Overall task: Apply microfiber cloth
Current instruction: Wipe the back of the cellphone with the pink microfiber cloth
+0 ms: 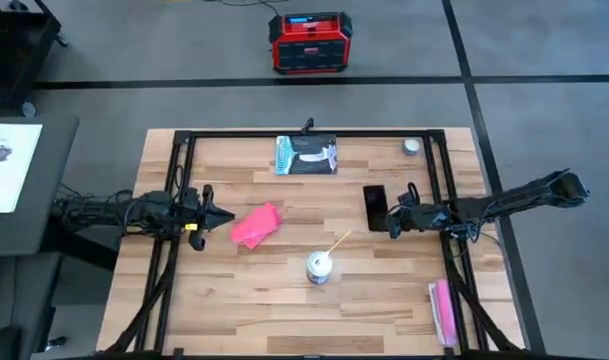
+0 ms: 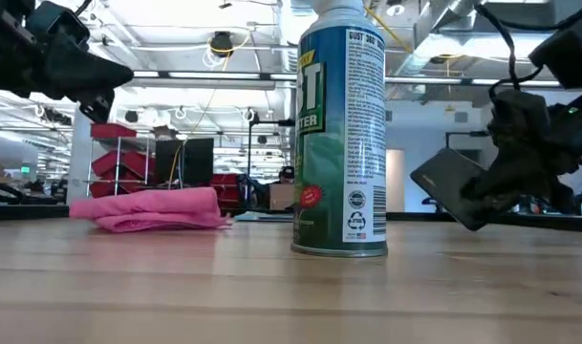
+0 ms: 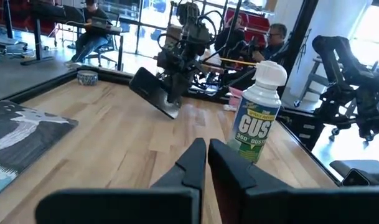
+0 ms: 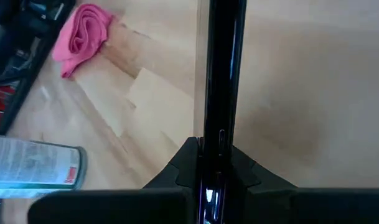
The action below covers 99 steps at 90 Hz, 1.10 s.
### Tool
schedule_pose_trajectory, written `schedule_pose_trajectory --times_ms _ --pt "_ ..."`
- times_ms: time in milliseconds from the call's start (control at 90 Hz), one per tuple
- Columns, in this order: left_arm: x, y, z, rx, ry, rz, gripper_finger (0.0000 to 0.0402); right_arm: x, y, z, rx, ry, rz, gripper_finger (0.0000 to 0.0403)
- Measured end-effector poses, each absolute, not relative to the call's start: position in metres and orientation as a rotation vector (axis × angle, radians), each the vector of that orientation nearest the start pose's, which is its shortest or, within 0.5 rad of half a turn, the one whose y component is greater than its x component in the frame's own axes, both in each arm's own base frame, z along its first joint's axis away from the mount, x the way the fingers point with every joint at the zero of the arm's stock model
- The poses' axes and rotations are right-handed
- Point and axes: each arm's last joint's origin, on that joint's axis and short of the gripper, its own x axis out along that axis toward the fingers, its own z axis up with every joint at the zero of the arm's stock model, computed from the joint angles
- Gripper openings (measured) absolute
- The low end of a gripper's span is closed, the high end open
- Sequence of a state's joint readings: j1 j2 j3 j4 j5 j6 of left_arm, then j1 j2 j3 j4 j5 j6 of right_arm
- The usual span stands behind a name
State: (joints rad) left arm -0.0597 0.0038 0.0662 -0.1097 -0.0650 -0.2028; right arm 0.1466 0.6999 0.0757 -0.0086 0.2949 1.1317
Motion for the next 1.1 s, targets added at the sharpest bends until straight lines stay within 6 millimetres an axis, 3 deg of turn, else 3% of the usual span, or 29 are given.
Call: schedule_pose_trajectory --times_ms 333,1100 --pt "0.093 -0.004 0.175 -0.195 0.049 0.01 0.0003 0.132 0.019 0.111 1.03 0.568 -0.502 0.0022" --pt "0.093 -0.004 0.175 -0.202 0.051 0.009 0.0003 0.128 0.016 0.099 0.937 0.622 -0.613 0.0222"
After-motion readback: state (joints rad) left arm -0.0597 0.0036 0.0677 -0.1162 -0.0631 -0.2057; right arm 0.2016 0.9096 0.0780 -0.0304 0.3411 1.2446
